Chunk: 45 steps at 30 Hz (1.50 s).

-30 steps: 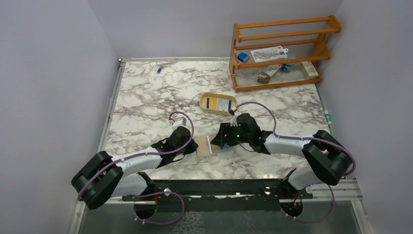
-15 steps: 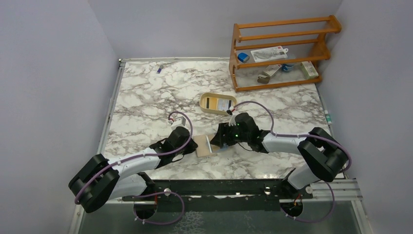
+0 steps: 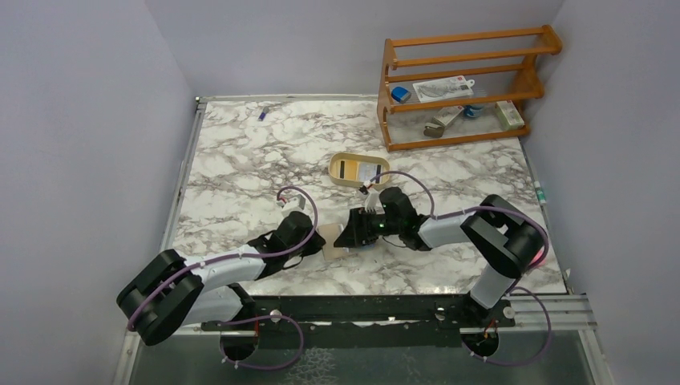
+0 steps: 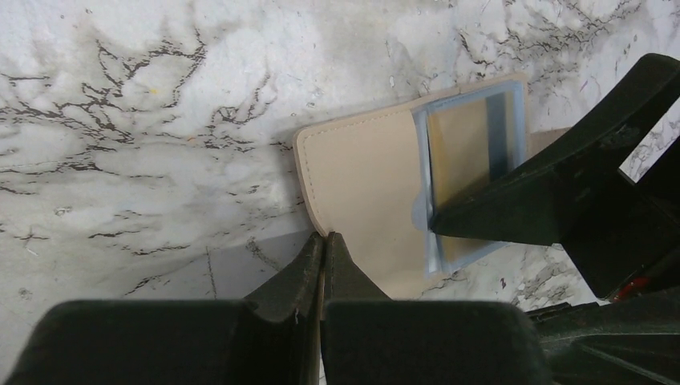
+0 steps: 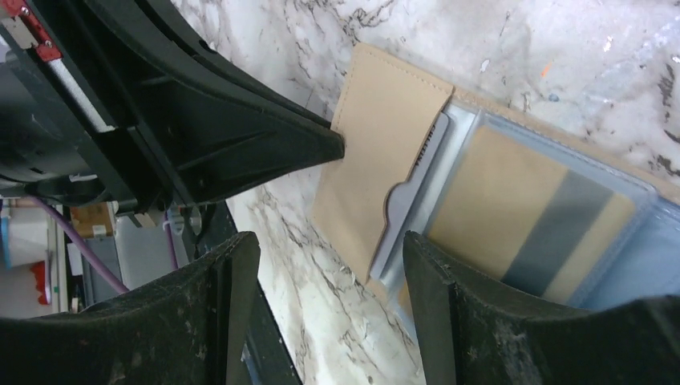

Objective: Take the credit cards out of the card holder

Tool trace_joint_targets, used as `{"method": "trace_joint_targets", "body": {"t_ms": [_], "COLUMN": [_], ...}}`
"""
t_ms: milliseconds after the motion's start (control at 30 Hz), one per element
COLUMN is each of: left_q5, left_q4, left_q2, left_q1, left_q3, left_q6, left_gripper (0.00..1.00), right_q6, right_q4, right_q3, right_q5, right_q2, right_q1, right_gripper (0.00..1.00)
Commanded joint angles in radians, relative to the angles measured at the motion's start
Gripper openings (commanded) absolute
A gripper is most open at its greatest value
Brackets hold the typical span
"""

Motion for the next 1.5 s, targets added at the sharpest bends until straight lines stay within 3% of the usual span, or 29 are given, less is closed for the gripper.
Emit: {"method": "trace_joint_targets", "body": {"t_ms": [0,733,1033,1300,1467], "left_q5": [-0.017,-0.007,-0.029,-0.047,-0.059], "left_q4": [0.025,0.062,0.048,0.0,-0.031], "left_q2": [0.021,0.046,-0.03,-0.116,-0.142], "left_q1": [-0.005,-0.005,-0.005,-0.004,-0.004], "left_q3": [-0.035,-0.048,-0.056,-0.084,-0.085], "left_q6": [0.002,-0.015,-0.021,-0.014,0.004], "left_gripper": [0.0,0.0,0.0,0.0,0.0], "right_q6": [0.022,0.184,0.265,0.24,0.269], "right_q4": [0.029,0.169,0.254,0.216,0.293], "right_q3": [0.019,0.041,0.048,0.028,-0.002], "right_q5": [-0.043,-0.083,-0.124,-0.129,-0.175], "right_q2": [0.067,0.225,0.29,0.241,0.247], "right_q1": [0.01,0.029,0.048,0.044,0.026], "right_gripper": [0.71,0.68,0.67,0.67,0.66]}}
